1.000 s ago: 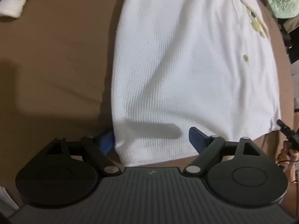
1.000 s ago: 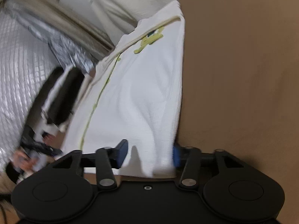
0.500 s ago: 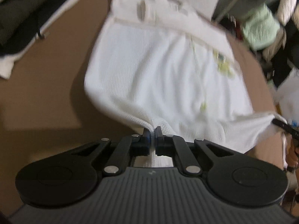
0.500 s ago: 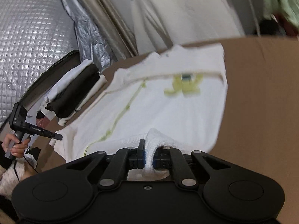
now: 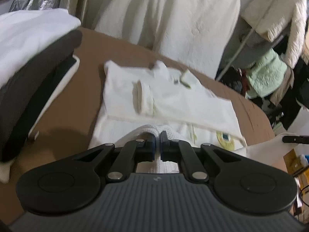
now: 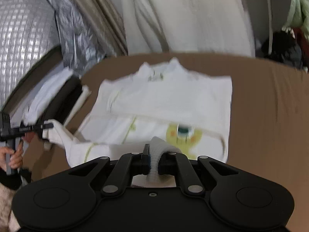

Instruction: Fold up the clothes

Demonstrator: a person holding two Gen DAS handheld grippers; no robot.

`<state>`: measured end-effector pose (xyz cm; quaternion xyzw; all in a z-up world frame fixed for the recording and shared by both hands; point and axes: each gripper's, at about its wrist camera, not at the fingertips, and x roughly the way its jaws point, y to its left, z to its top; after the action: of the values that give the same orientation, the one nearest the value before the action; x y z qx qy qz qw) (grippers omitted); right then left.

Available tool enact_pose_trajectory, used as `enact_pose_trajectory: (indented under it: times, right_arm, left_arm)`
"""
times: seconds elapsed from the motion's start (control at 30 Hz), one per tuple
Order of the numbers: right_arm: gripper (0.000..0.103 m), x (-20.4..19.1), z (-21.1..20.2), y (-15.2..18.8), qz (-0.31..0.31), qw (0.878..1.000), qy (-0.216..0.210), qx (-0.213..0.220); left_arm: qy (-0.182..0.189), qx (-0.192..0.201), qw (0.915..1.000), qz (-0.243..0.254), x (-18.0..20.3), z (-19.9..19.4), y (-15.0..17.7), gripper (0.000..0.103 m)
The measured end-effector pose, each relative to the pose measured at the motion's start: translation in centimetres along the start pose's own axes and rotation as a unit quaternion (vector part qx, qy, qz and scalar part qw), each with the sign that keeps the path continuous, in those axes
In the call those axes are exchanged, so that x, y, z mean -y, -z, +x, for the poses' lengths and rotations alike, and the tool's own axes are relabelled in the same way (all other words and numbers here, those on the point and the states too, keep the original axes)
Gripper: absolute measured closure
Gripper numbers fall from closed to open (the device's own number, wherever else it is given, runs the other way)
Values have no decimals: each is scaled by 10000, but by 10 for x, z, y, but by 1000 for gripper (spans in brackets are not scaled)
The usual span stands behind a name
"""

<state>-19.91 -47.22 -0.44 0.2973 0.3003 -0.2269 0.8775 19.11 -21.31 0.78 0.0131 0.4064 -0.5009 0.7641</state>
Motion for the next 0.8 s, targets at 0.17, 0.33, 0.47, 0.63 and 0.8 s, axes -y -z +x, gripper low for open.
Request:
enact_pose_trajectory:
  times: [0.17, 0.33, 0.47, 0.63, 0.8]
  right_arm:
    - [95, 22, 25, -46, 60, 9988, -110, 482]
    - [95, 42, 64, -84, 391, 9984, -107, 386]
    - [95, 41, 88, -112, 184, 9993, 79, 311]
    - [93, 44, 132, -161, 253, 9959, 778, 391]
    - [64, 89, 187, -176, 1156, 9838, 1366, 71]
  left_arm:
    - [-616, -93, 9963, 591, 4, 45, -52, 99]
    - [-1078, -54, 9856, 1299, 26, 98, -101, 99]
    - [-1236, 3, 9804, 1537, 36, 136, -132, 99]
    - [-1954, 241, 9776, 747, 15, 203, -149, 93]
    - [-2521, -225, 9673, -163, -34, 270, -145, 56]
